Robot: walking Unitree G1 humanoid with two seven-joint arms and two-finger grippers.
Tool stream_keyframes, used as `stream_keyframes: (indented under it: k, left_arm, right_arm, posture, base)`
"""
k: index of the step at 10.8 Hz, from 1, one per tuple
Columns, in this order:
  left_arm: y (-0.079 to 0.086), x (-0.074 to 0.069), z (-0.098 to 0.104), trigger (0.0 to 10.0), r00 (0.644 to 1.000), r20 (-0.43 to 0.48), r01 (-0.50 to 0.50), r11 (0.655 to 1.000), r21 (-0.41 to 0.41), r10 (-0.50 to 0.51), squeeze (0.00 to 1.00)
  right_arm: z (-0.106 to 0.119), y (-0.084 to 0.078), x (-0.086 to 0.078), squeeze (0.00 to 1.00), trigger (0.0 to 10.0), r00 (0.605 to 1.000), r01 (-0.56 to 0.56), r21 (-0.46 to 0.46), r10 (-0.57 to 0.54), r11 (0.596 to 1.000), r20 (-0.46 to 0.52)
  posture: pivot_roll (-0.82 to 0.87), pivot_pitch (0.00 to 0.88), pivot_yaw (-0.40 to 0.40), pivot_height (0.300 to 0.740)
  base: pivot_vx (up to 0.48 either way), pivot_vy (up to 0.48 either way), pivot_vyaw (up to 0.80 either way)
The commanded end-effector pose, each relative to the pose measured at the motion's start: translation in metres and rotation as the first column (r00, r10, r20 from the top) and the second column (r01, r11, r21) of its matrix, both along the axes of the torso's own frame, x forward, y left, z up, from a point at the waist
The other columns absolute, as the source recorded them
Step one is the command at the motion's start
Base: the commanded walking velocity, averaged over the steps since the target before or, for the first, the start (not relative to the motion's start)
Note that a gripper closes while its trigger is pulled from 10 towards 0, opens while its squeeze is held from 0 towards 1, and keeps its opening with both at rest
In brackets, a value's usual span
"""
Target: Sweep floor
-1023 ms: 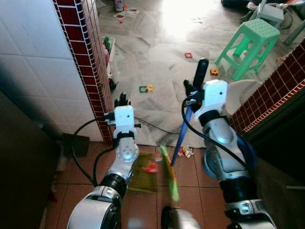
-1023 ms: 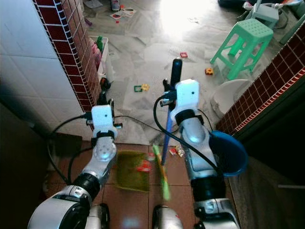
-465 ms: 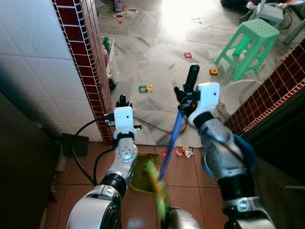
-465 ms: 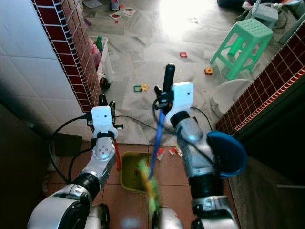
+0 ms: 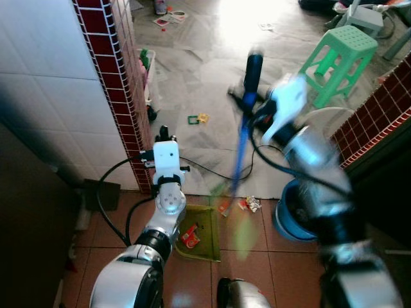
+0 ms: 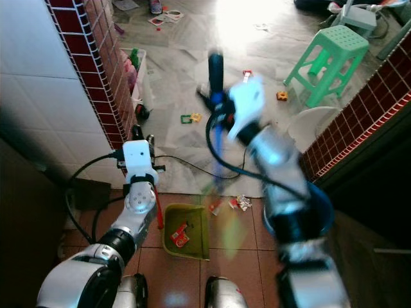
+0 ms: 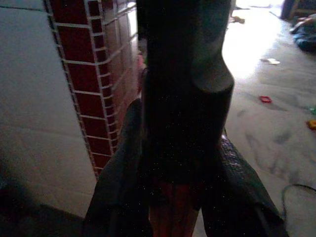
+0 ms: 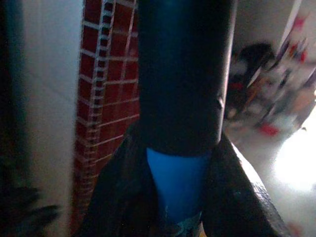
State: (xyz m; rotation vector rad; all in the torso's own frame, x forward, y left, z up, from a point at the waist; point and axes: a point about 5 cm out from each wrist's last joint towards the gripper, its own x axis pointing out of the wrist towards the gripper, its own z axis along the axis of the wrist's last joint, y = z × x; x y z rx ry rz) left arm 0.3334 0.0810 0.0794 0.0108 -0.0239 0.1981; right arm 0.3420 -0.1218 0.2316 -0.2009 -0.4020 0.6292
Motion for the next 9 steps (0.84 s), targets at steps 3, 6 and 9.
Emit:
stream_keyframes:
  k: [3,6,9]
  left_arm:
    - [0.029,-0.013,-0.026,10.0,0.963,-0.139,-0.242,0.969,-0.057,0.232,0.0]
    - [0.035,-0.014,-0.024,10.0,0.94,-0.137,-0.326,0.941,-0.091,0.312,0.0]
    - [0.042,-0.017,-0.027,10.0,0.94,-0.132,-0.326,0.943,-0.062,0.316,0.0]
  right_arm:
    - [-0.028,-0.007,0.013,0.0,10.0,1.0,0.024,-0.027,-0.024,0.999,-0.012]
    - [-0.062,0.011,0.015,0.0,10.0,0.998,0.012,-0.079,-0.017,0.997,-0.067]
    - [-0.077,0.046,0.007,0.0,10.0,0.985,-0.08,0.06,0.088,0.995,-0.146]
  posture:
    - [-0.06,0.187,-0.069,0.74]
    - [0.0,0.2,-0.061,0.74]
    - [0.01,0.195,-0.052,0.74]
  base:
    - [0.0,0.0,0.0]
    - [0.0,0.0,0.0]
    - [0.0,0.0,0.0]
